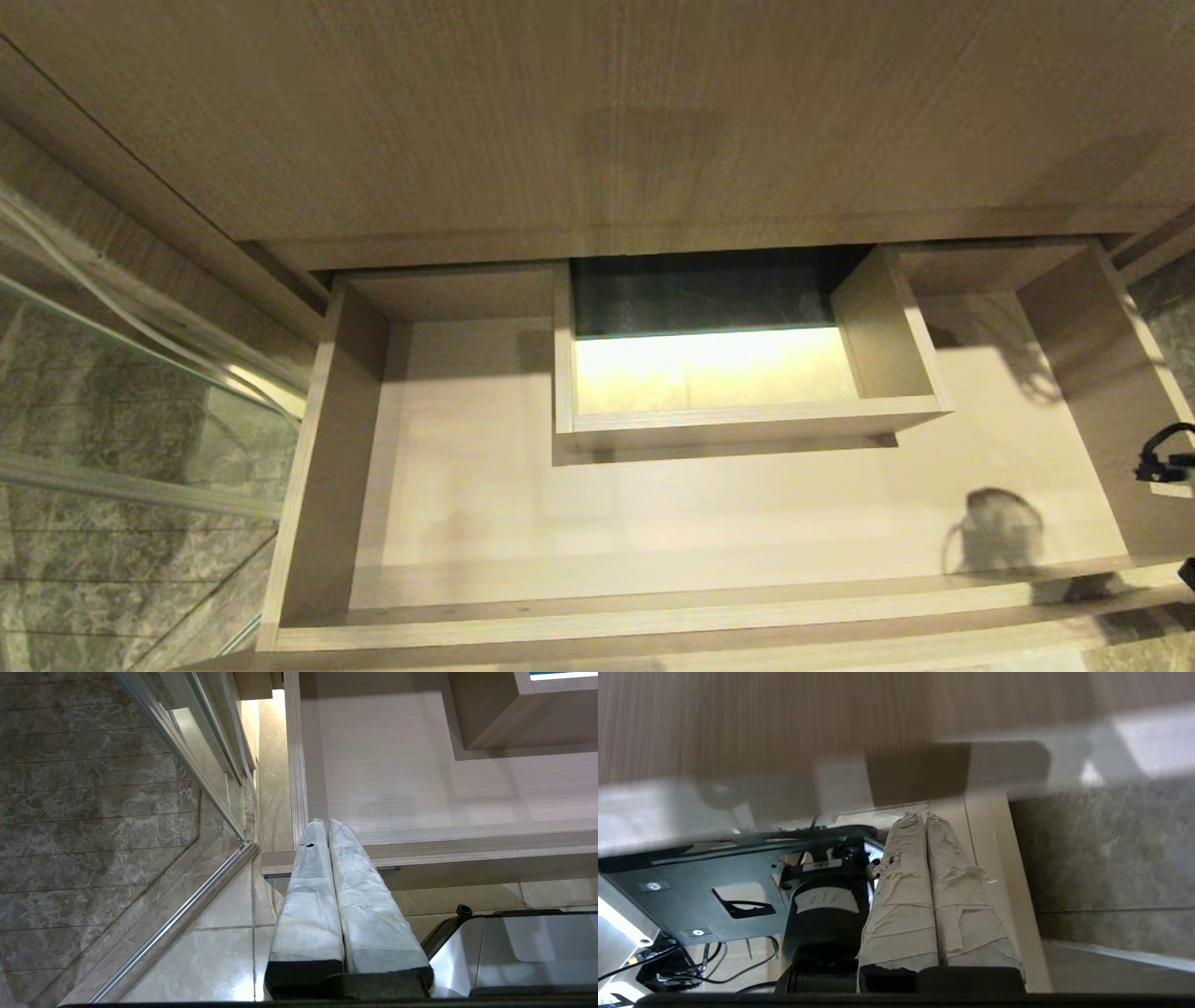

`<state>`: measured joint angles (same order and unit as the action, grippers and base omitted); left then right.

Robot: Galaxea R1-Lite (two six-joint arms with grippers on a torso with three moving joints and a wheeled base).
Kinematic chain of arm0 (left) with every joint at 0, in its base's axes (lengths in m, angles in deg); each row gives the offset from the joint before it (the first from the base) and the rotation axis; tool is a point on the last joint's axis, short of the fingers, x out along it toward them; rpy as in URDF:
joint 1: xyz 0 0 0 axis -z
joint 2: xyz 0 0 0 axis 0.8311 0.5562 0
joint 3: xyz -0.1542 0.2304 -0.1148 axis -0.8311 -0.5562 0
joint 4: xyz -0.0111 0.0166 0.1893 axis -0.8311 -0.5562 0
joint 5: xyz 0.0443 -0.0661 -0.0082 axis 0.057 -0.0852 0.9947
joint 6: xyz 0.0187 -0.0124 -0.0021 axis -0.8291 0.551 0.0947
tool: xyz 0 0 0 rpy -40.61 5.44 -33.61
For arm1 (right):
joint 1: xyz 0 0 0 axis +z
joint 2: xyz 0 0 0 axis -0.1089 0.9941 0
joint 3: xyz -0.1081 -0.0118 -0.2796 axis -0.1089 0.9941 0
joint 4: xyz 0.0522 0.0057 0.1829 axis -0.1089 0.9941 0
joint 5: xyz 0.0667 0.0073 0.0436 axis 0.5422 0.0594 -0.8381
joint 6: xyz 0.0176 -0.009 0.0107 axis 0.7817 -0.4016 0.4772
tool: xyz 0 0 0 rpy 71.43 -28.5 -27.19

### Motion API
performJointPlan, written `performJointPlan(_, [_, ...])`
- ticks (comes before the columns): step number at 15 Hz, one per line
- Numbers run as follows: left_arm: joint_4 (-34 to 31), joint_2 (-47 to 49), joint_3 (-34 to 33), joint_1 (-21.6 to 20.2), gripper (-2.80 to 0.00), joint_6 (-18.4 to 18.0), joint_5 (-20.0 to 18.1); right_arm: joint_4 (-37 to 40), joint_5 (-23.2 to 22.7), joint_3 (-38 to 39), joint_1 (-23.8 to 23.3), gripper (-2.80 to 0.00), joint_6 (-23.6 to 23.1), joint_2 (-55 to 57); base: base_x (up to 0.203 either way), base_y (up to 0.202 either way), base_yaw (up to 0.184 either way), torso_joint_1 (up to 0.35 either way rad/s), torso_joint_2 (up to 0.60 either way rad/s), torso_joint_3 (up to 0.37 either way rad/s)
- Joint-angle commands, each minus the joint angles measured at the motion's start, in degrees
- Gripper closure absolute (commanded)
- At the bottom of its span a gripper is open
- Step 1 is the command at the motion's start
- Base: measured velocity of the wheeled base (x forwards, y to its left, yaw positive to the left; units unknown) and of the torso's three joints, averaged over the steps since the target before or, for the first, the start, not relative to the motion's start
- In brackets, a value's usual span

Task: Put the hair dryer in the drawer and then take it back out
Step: Close the drawer

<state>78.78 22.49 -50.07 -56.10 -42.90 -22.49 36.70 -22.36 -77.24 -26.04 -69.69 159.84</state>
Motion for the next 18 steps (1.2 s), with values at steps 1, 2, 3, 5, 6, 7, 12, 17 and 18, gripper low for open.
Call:
performJointPlan(1, [0.02,0.09,-0.01,-0.02,0.0,0.02,0.0,0.15,0.04,-1.44,-0.02,0.0,-0.53,4.84,0.0,0.0,0.0,0.0,0.0,0.0])
performJointPlan(2, [0.02,0.09,-0.01,-0.02,0.0,0.02,0.0,0.06,0.07,-1.73,-0.07,0.0,-0.58,5.55,0.0,0.0,0.0,0.0,0.0,0.0])
performJointPlan(3, [0.02,0.05,-0.01,-0.02,0.0,0.02,0.0,-0.46,0.07,-1.88,-0.08,0.0,-0.59,5.93,0.0,0.0,0.0,0.0,0.0,0.0])
performJointPlan(5, [0.02,0.09,-0.01,-0.02,0.0,0.02,0.0,-2.58,0.07,-1.72,-0.08,0.0,-0.59,5.95,0.0,0.0,0.0,0.0,0.0,0.0])
performJointPlan(6, [0.02,0.0,-0.01,-0.02,0.0,0.02,0.0,-3.04,0.07,-1.79,-0.08,0.0,-0.59,5.95,0.0,0.0,0.0,0.0,0.0,0.0])
performJointPlan(7, [0.02,0.0,-0.01,0.06,0.0,0.02,0.0,-3.04,0.07,-1.96,-0.08,0.0,-0.59,5.77,0.0,0.0,0.0,0.0,0.0,0.0])
performJointPlan(12, [0.02,0.02,-0.01,-0.02,0.0,0.02,0.0,-6.82,-0.48,-2.35,-0.16,0.0,-0.39,2.69,0.0,0.0,0.0,0.0,0.0,0.0])
performJointPlan(17, [-0.05,0.01,-0.01,-0.02,0.0,0.02,0.0,-18.68,-3.31,-3.94,-0.25,0.0,-0.16,-1.47,0.0,0.0,0.0,0.0,0.0,0.0])
performJointPlan(18, [0.02,0.07,-0.01,-0.02,0.0,0.02,0.0,-22.13,-4.46,-4.13,-0.25,0.0,-0.09,-2.15,0.0,0.0,0.0,0.0,0.0,0.0])
